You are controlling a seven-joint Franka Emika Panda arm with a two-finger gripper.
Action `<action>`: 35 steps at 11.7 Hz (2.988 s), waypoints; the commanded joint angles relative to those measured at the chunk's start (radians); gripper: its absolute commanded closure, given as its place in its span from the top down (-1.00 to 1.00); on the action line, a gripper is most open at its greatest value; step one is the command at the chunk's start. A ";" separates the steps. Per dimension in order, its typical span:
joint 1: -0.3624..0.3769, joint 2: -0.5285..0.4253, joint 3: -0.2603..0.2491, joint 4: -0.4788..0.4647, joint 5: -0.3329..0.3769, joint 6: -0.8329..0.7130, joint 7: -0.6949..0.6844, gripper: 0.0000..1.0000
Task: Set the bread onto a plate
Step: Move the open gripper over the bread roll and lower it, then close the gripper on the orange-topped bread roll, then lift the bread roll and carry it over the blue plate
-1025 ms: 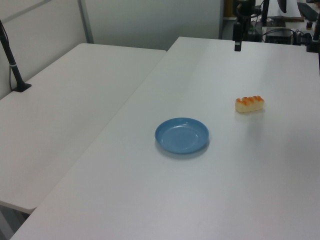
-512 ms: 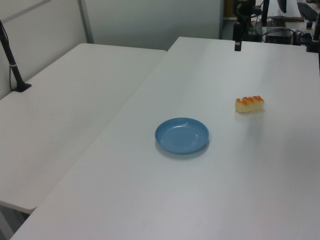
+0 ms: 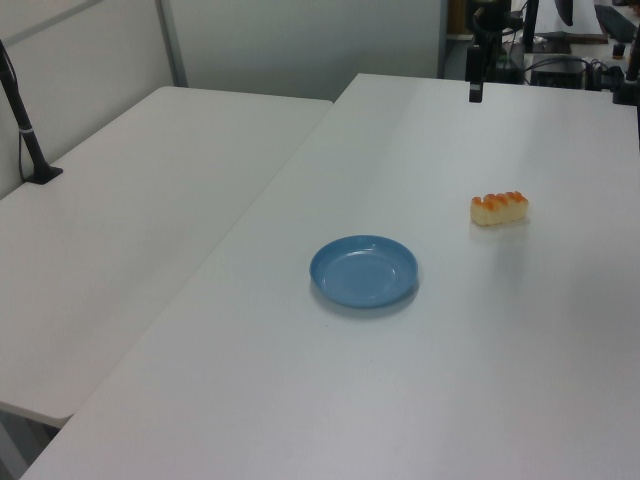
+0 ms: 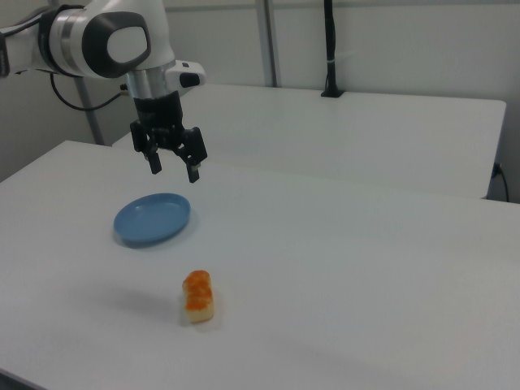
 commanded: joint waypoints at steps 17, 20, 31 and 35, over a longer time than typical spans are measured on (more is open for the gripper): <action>0.296 0.004 -0.308 -0.525 -0.145 0.466 -0.459 1.00; 0.291 0.053 -0.308 -0.534 -0.174 0.535 -0.506 1.00; 0.291 0.087 -0.309 -0.534 -0.162 0.571 -0.466 -0.34; 0.285 0.061 -0.311 -0.319 -0.110 0.329 -0.483 -0.34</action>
